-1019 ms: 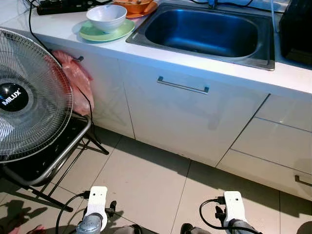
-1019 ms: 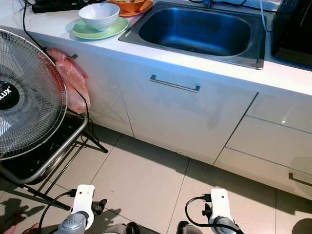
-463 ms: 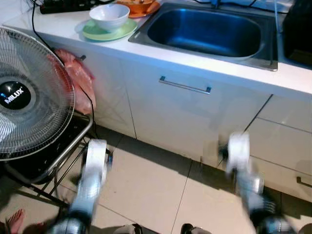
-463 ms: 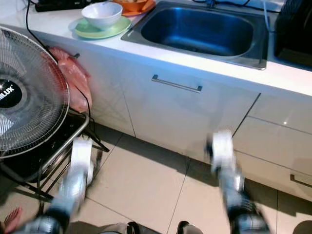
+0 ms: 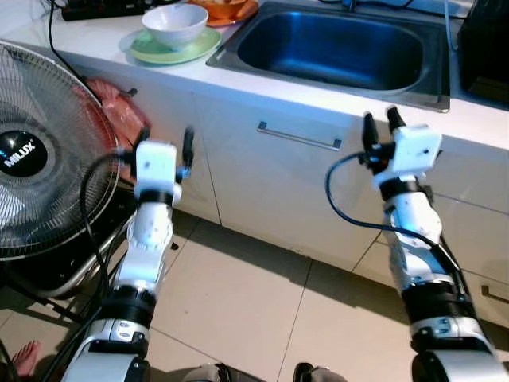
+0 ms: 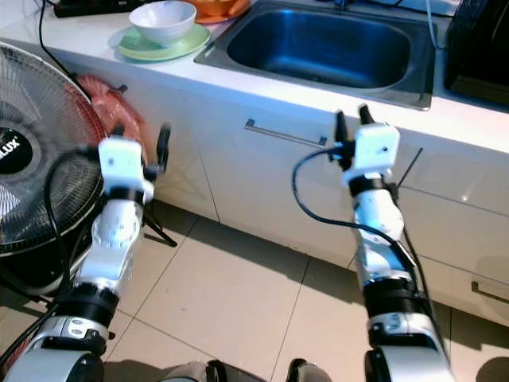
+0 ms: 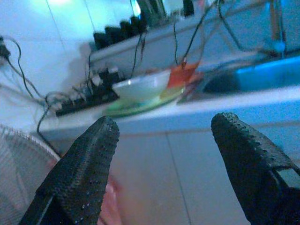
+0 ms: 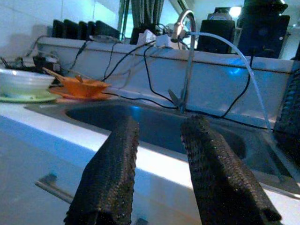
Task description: Kitchen organization
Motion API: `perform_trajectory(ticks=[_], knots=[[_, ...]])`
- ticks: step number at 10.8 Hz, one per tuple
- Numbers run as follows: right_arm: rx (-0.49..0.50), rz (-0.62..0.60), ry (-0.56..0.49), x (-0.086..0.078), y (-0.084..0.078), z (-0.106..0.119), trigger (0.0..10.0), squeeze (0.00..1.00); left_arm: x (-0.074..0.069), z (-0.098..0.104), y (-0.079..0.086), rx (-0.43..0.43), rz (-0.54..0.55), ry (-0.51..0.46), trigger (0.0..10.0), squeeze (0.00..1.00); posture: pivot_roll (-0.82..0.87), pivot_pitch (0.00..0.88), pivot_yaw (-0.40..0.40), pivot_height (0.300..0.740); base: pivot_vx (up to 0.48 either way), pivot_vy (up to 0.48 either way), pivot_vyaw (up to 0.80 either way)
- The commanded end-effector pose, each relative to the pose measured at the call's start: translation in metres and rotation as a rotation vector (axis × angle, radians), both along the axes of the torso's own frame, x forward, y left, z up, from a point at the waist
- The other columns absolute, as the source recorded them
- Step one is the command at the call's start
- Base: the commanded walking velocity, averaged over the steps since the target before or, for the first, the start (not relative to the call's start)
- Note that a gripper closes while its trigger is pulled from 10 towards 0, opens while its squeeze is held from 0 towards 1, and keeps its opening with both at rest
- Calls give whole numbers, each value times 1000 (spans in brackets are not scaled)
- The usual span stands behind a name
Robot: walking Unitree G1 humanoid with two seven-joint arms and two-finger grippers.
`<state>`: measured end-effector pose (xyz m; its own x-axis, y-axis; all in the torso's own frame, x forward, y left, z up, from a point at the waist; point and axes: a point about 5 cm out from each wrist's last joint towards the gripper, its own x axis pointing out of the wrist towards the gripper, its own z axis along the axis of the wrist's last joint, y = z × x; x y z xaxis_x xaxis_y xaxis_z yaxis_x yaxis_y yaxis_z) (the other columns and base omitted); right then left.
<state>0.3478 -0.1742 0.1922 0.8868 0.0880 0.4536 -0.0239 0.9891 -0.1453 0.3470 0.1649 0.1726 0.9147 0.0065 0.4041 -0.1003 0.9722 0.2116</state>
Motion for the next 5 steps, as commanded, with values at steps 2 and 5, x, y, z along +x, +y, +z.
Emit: perform_trajectory(ticks=[2, 5], knots=[[17, 22, 20, -2, 7, 0, 10000, 0, -2, 3, -3, 0, 10, 10, 10000, 0, -10, 132, 39, 740, 0, 0, 0], [23, 27, 45, -5, 9, 0, 10000, 0, -4, 6, -5, 7, 11, 17, 10000, 0, -13, 129, 40, 740, 96, 0, 0]])
